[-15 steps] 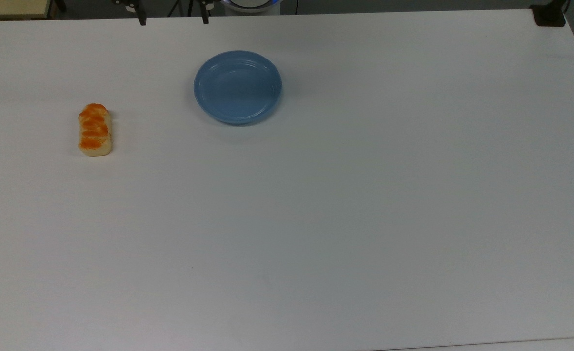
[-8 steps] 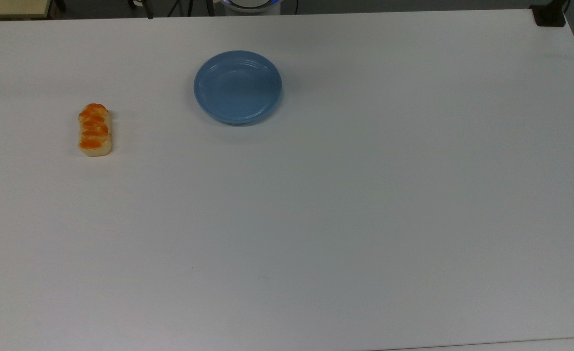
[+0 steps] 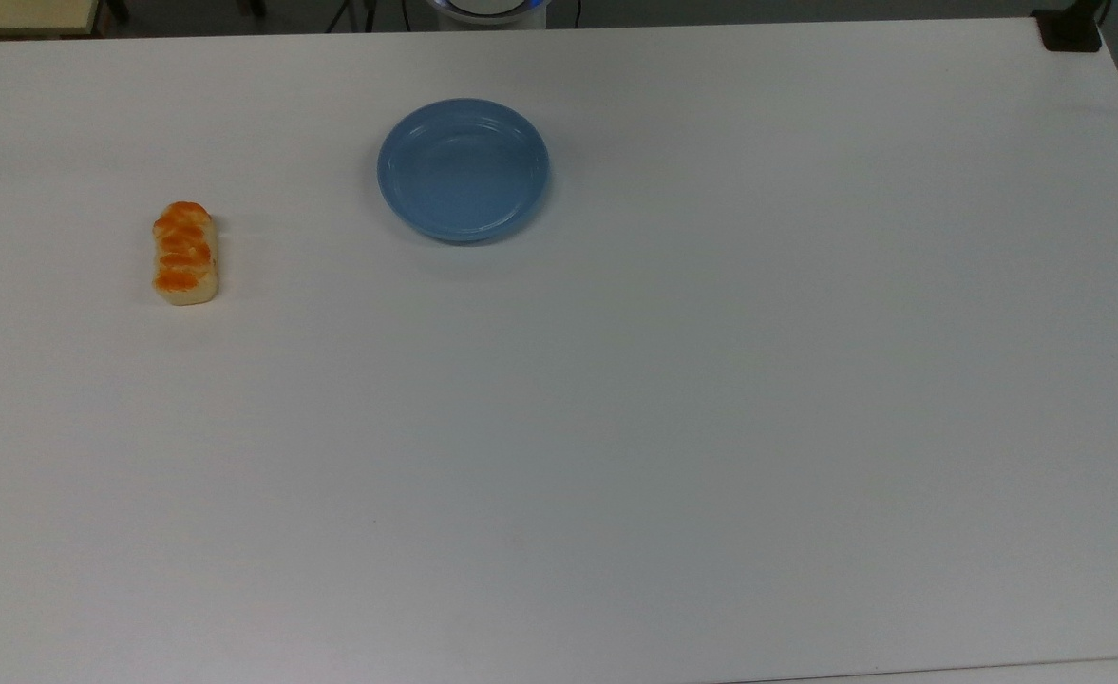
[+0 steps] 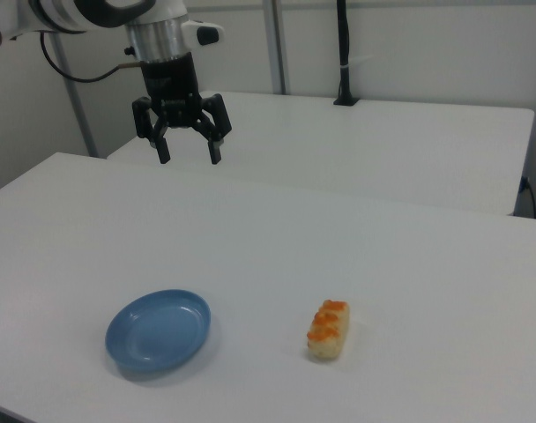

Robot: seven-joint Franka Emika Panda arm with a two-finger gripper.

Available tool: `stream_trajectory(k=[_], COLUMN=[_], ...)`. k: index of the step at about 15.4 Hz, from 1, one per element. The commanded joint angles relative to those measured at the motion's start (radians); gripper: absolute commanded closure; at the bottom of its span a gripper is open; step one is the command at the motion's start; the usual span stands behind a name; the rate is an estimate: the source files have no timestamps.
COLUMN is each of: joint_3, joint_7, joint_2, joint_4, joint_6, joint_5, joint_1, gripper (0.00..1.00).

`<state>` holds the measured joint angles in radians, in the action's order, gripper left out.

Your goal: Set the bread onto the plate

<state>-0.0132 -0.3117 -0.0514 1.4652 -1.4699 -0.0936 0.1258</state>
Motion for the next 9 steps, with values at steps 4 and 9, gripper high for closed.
stream_trajectory(k=[4,9], joint_3=[0.012,0.038], joint_7=[-0.162,-0.168], joint_2=[-0.013,-0.015], joint_4=[-0.008,0.039], joint_6=[0.023,-0.039], joint_5=[-0.041,-0.054], joint_1=[0.077,0.159], gripper=[0.00,0.00])
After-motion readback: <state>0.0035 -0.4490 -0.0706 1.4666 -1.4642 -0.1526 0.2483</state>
